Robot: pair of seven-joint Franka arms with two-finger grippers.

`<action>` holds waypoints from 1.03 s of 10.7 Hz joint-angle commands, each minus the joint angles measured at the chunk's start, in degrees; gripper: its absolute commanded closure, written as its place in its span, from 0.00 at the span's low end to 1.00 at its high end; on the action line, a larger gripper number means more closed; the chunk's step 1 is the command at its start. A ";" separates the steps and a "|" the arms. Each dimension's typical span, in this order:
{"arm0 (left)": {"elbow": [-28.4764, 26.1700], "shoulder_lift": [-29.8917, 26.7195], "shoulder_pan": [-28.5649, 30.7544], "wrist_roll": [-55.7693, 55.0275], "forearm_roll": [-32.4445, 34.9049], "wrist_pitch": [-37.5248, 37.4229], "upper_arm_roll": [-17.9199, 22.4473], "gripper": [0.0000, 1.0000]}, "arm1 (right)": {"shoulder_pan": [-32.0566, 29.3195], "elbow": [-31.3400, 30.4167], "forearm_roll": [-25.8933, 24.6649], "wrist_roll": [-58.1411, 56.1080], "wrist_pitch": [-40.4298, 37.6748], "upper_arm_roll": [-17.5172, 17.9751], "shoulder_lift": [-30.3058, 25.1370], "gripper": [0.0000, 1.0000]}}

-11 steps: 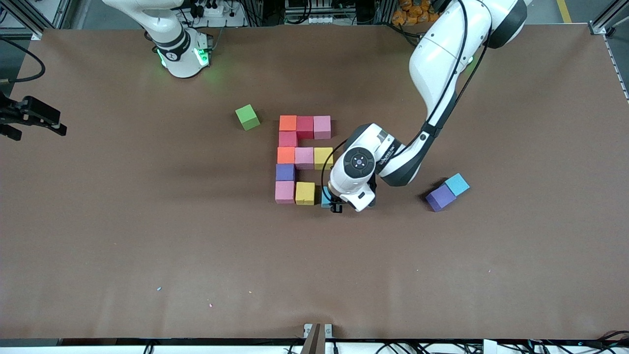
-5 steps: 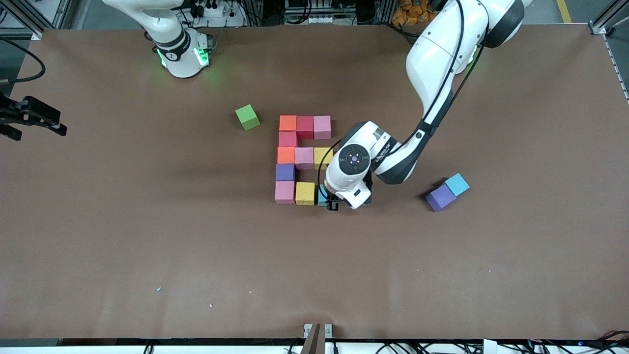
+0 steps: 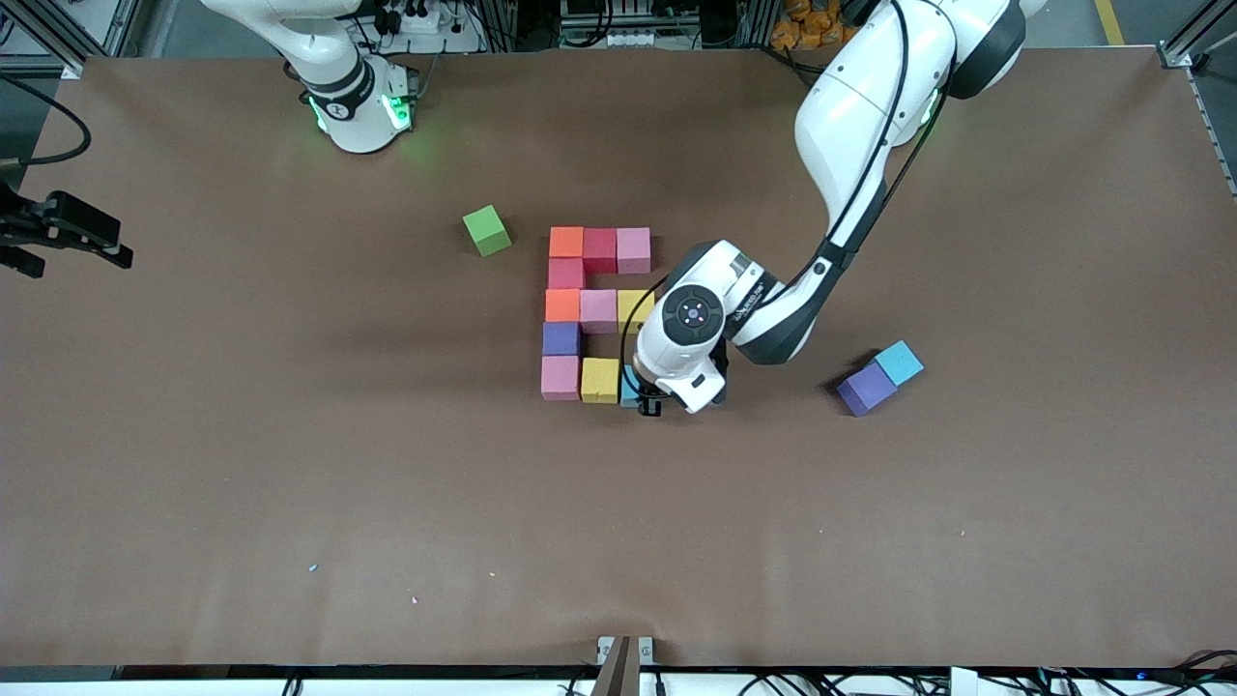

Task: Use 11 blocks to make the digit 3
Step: 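Lower the cyan cube beside the yellow cube with the left gripper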

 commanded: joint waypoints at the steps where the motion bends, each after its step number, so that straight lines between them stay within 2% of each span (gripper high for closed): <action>1: 1.64 1.16 -1.09 -0.53 -1.27 -0.05 0.53 1.00 | -0.23 1.28 0.09 0.09 -0.81 0.33 0.78 0.00; 11: 1.91 1.43 -1.79 -0.53 -1.27 -0.05 0.53 1.00 | 0.03 1.28 0.18 0.09 -0.99 0.42 1.04 0.00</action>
